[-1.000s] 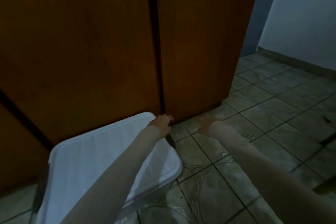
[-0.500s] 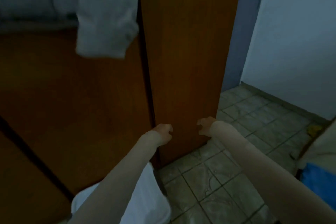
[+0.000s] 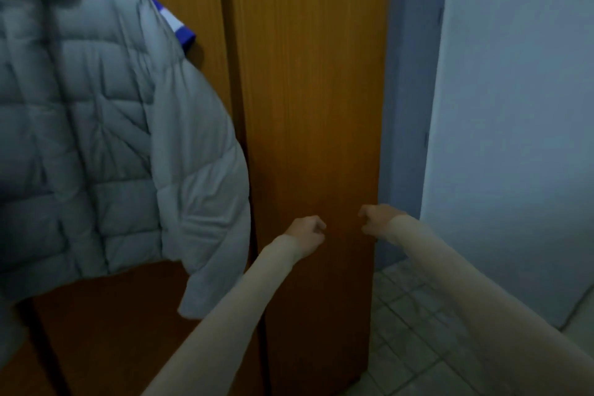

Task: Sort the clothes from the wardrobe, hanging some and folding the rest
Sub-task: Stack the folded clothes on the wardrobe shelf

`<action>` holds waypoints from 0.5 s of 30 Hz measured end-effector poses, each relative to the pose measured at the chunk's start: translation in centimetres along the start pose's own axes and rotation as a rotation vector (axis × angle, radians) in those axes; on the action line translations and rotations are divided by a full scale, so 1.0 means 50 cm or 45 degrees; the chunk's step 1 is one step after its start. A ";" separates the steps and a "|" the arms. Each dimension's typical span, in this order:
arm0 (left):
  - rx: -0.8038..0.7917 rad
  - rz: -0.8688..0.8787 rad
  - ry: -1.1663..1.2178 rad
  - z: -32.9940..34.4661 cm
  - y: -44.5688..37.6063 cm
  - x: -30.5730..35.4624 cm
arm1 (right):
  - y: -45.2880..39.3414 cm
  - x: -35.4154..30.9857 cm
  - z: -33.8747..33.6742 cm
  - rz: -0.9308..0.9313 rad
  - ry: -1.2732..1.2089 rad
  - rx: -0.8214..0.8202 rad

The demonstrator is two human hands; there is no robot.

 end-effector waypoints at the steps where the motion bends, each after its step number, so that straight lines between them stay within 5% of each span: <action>1: 0.023 0.022 -0.017 -0.016 0.000 0.024 | 0.004 0.001 -0.027 -0.004 -0.001 0.024; 15: 0.541 0.169 -0.370 -0.276 -0.027 0.078 | -0.094 -0.135 -0.160 -0.186 -0.018 0.184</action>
Point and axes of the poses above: each hand's wrist, its own y-axis away from the middle knuckle, its own z-axis out of the palm, x = y × z, the point moved 6 cm from there along -y, towards the middle knuckle
